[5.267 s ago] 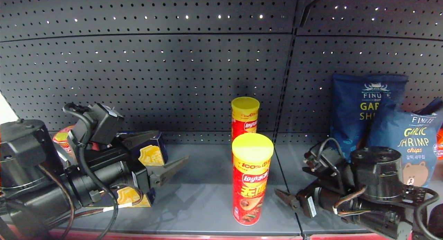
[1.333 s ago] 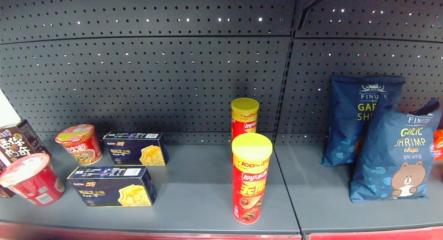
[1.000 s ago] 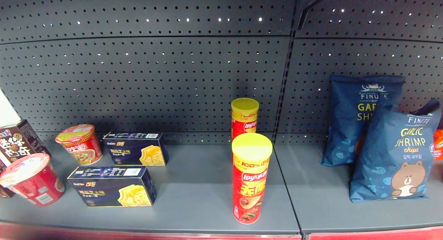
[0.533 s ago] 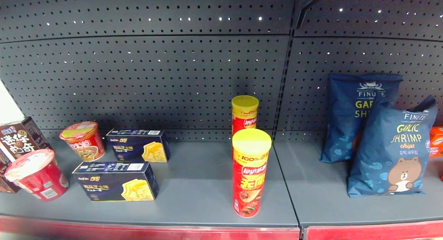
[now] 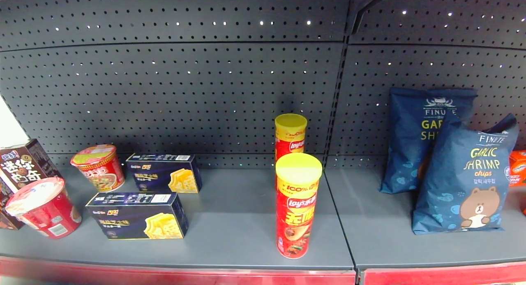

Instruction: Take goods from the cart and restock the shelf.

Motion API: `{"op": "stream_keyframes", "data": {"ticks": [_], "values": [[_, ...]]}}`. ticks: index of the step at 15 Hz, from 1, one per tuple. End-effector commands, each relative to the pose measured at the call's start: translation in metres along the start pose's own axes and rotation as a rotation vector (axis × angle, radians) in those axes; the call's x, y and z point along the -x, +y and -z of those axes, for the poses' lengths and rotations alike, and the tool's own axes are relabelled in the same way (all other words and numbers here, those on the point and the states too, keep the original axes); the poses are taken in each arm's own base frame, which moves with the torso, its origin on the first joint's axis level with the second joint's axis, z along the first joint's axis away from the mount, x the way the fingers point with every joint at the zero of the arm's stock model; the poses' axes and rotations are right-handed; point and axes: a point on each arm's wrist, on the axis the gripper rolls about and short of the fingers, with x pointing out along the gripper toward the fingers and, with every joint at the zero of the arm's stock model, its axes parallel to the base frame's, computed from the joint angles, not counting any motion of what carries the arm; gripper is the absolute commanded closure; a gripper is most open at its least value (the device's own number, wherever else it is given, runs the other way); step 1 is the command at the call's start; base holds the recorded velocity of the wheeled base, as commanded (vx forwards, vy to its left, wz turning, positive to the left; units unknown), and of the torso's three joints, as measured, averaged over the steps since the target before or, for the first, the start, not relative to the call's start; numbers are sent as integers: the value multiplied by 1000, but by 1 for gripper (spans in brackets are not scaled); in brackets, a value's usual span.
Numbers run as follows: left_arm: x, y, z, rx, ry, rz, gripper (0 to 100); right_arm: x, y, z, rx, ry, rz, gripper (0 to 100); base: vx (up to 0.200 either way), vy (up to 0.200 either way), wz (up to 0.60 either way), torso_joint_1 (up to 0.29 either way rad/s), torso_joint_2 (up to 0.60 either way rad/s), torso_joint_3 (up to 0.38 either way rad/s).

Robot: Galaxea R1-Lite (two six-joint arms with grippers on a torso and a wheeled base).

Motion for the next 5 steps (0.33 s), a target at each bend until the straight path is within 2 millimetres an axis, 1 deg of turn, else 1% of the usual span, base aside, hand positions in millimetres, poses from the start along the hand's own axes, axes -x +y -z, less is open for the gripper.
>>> {"op": "stream_keyframes", "data": {"ticks": [1, 5], "values": [[0, 0, 0, 1, 2, -1, 0, 0, 0, 0, 0, 2, 2, 0, 0, 0, 0, 0, 0, 0], [0, 0, 0, 1, 2, -1, 0, 0, 0, 0, -4, 2, 2, 0, 0, 0, 0, 0, 0, 0]]}}
